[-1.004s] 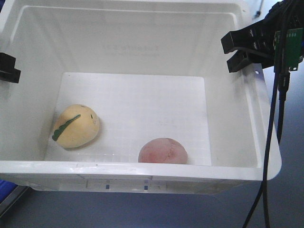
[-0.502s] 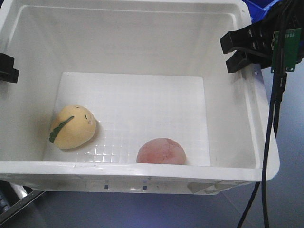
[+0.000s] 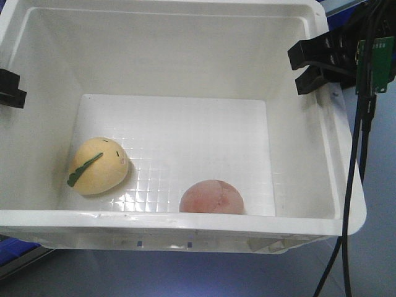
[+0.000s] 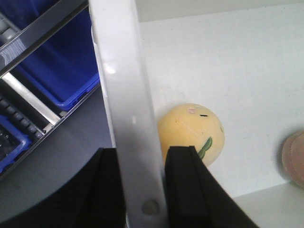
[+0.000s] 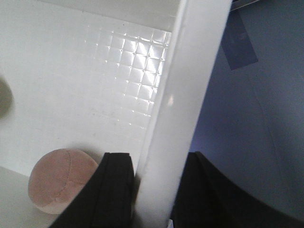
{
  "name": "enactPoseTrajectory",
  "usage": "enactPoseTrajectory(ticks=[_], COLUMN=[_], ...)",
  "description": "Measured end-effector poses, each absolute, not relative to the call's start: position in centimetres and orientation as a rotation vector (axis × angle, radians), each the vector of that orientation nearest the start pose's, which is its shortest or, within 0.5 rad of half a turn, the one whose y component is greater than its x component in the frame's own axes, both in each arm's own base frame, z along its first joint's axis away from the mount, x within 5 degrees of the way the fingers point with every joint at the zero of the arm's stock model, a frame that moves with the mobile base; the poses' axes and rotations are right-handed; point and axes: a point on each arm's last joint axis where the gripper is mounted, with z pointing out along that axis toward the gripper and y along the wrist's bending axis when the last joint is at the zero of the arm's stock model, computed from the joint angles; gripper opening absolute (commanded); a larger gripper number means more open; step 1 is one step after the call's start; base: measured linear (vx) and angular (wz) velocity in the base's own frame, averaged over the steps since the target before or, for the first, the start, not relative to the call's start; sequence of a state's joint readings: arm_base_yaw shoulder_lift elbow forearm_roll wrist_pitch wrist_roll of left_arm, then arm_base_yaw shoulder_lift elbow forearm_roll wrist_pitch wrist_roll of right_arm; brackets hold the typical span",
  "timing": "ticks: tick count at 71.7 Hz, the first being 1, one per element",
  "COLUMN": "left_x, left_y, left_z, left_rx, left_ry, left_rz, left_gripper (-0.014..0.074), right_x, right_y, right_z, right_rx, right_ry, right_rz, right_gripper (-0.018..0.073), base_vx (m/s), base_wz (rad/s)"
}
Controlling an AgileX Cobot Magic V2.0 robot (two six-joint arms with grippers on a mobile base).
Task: Place moving items into box and shelve
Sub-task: 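Hold the tote level with both grippers as the base aligns with shelf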
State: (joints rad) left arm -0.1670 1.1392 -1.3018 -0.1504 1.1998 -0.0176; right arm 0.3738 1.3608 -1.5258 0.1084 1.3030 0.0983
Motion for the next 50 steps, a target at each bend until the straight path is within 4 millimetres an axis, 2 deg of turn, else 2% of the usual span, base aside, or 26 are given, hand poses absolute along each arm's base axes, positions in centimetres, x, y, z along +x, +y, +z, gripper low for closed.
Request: enactPoseTrajectory(ticks=[50], left_x=[20.16], left_y=[-4.67], left_z=[40.58], left_rx=[0.177], left_ry=[2.522], left_rz=[-0.271], left_gripper=[-0.0017], right_x=[23.97], right_y=[10.44], right_z=[41.26], right_rx=[-0.362], right_ry=[2.621], right_rz=[0.312], right_gripper=[-0.0012], base_vx=[-0.05], base_wz=[0.48])
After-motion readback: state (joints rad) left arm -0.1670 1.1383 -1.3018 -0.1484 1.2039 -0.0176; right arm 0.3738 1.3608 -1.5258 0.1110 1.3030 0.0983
